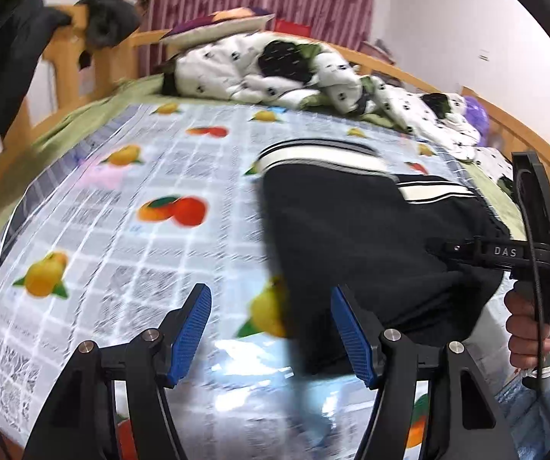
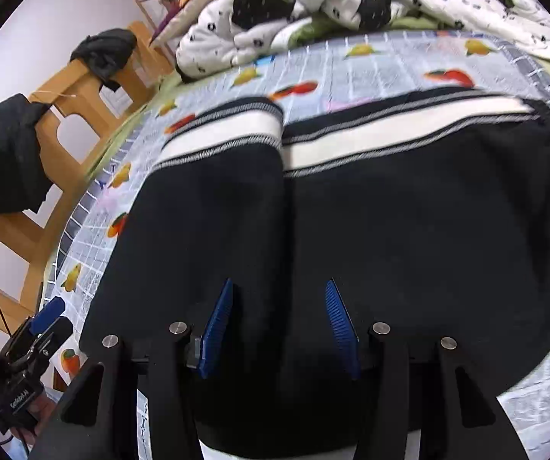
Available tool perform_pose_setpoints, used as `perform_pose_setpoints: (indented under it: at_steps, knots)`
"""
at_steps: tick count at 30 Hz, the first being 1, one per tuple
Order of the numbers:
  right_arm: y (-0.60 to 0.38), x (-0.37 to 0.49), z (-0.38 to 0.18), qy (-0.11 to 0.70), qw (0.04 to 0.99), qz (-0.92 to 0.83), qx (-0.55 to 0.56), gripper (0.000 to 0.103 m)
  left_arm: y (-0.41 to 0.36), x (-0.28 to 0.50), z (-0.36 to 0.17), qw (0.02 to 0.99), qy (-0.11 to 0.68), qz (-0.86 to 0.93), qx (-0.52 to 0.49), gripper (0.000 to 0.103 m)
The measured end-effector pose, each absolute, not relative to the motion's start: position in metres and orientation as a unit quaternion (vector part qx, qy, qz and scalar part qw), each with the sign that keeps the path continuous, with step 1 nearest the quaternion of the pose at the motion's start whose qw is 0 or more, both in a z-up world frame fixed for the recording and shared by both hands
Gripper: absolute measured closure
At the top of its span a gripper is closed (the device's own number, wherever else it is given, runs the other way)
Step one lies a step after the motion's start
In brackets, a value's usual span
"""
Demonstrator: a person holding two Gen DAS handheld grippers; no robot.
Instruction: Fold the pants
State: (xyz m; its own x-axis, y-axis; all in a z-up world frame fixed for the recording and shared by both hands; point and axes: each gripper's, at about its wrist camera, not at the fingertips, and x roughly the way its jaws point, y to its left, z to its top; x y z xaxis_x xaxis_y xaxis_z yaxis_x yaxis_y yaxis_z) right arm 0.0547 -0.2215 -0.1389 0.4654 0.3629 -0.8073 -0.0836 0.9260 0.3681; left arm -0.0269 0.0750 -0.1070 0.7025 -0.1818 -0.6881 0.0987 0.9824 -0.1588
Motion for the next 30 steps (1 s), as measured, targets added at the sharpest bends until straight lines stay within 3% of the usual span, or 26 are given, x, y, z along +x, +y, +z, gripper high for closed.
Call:
perform_pose_setpoints:
  at_steps: [6, 7, 8, 11, 14, 17, 20, 30]
  knots:
    - [-0.212, 0.066, -0.156, 0.514, 0.825, 0.157, 0.174, 0.05, 0.095, -0.02, -0.124, 0.909, 0.408, -0.065, -0.065, 0.04]
    - [-0.208, 0.067, -0.156, 0.514, 0.824, 0.165, 0.172, 0.057, 0.096, -0.02, -0.126, 0.907, 0.411, -0.065, -0.065, 0.04]
    - [-0.205, 0.069, -0.156, 0.514, 0.822, 0.174, 0.172, 0.072, 0.095, -0.019, -0.128, 0.905, 0.415, -0.068, -0.065, 0.04]
    - [-0.201, 0.066, -0.146, 0.492, 0.839, 0.174, 0.153, 0.086, 0.096, -0.02, -0.133, 0.898, 0.421, -0.1, -0.079, 0.04]
    - [-0.204, 0.064, -0.126, 0.464, 0.853, 0.183, 0.155, 0.089, 0.099, -0.027, -0.137, 0.892, 0.412, -0.144, -0.121, 0.036]
    - [-0.215, 0.066, -0.097, 0.43, 0.866, 0.193, 0.165, 0.09, 0.097, -0.03, -0.139, 0.885, 0.399, -0.186, -0.153, 0.023]
    - [-0.225, 0.071, -0.072, 0.418, 0.876, 0.191, 0.145, 0.091, 0.081, -0.03, -0.142, 0.865, 0.416, -0.23, -0.16, 0.022]
    - [-0.289, 0.083, -0.042, 0.381, 0.898, 0.192, 0.11, 0.091, -0.026, -0.014, -0.155, 0.874, 0.441, -0.197, -0.052, 0.022]
